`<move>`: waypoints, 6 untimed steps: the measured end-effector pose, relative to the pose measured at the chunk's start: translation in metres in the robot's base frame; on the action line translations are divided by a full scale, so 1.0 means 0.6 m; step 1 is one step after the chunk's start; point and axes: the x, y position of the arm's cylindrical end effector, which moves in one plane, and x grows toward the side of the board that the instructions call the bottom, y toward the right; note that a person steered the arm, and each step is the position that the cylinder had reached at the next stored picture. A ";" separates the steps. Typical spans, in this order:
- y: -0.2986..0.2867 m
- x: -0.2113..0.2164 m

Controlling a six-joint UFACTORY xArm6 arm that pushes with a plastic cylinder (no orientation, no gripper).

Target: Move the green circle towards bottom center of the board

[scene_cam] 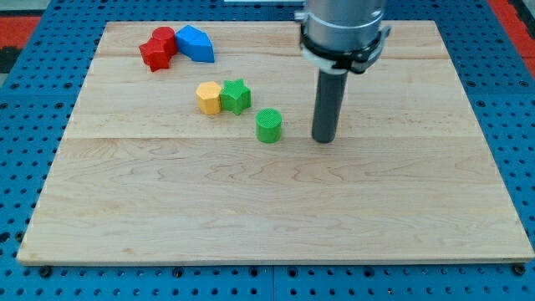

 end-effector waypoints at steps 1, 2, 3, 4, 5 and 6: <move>-0.090 -0.050; -0.190 0.038; -0.273 0.146; -0.297 0.058; -0.378 0.124; -0.378 0.187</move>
